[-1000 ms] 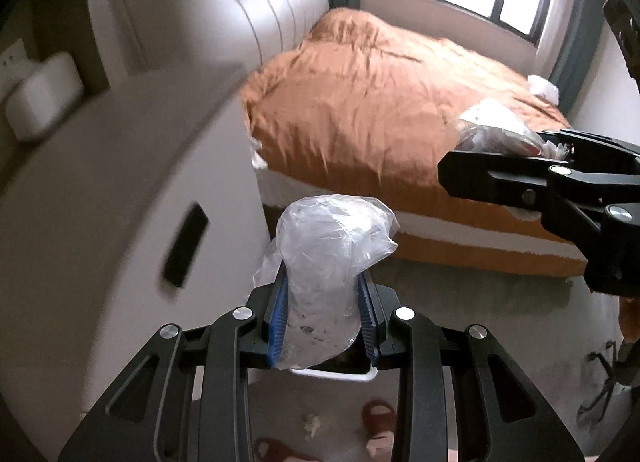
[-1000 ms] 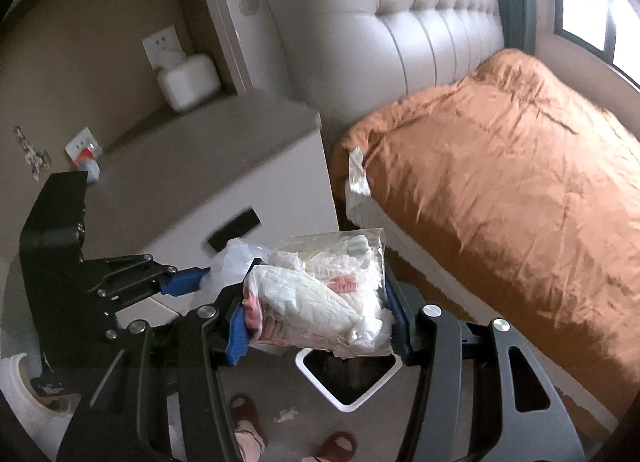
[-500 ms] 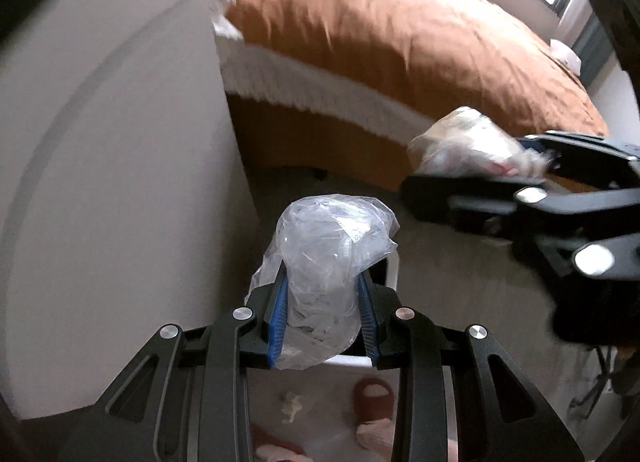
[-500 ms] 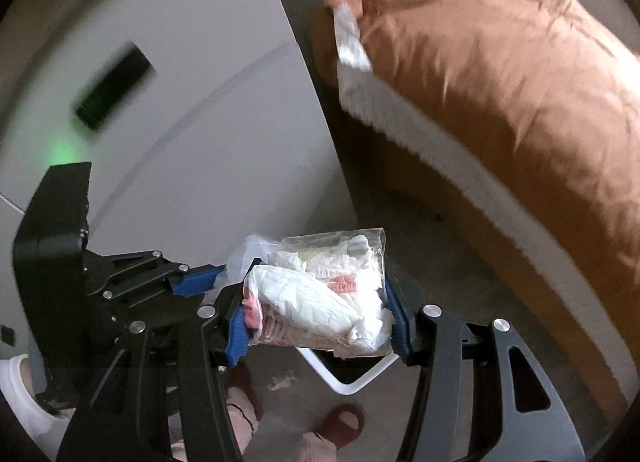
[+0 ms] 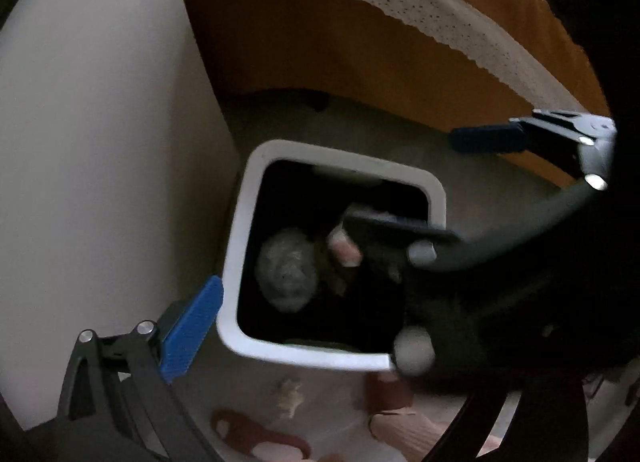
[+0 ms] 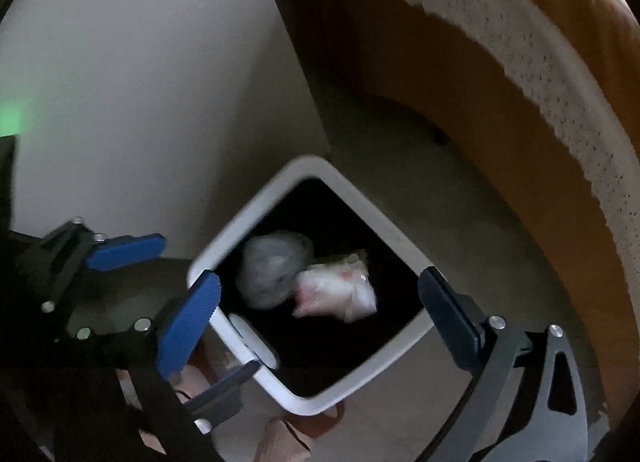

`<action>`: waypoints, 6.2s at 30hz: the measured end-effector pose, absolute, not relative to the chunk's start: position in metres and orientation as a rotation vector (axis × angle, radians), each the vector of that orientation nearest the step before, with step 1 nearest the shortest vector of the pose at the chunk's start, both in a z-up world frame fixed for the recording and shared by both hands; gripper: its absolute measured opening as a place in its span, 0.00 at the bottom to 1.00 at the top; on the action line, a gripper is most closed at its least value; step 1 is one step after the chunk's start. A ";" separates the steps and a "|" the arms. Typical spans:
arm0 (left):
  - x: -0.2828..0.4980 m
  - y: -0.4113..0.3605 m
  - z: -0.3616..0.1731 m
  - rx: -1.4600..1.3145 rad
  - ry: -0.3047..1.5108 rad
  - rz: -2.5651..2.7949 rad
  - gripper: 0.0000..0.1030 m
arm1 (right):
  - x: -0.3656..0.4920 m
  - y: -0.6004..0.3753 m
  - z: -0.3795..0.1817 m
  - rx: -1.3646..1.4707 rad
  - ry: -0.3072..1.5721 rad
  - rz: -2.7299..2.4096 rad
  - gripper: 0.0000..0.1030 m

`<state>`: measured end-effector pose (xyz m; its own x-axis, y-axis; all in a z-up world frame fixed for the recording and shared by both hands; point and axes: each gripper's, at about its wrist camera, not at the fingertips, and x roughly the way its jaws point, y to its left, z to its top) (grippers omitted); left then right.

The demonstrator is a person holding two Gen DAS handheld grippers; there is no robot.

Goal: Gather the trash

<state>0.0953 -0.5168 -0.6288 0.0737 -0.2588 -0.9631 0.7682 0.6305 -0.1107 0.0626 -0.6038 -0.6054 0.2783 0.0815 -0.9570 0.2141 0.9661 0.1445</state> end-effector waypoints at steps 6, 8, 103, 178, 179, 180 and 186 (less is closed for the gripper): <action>0.091 -0.510 -0.585 0.481 1.230 -0.818 0.95 | 0.052 -0.602 -0.550 0.260 1.263 -0.122 0.96; 0.091 -0.508 -0.560 0.456 1.208 -0.835 0.95 | 0.049 -0.601 -0.521 0.263 1.234 -0.134 0.96; 0.259 -0.056 -0.136 0.197 0.701 -0.412 0.06 | 0.199 -0.259 -0.113 0.103 0.753 0.306 0.26; 0.094 -0.508 -0.371 0.404 1.086 -0.901 0.95 | 0.022 -0.613 -0.331 0.363 0.991 -0.204 0.96; 0.093 -0.505 -0.355 0.394 1.062 -0.903 0.95 | 0.020 -0.611 -0.318 0.361 0.973 -0.212 0.96; 0.092 -0.501 -0.341 0.384 1.042 -0.904 0.95 | 0.017 -0.609 -0.303 0.358 0.950 -0.220 0.96; 0.090 -0.469 -0.251 0.313 0.937 -0.907 0.95 | 0.013 -0.580 -0.206 0.321 0.813 -0.217 0.96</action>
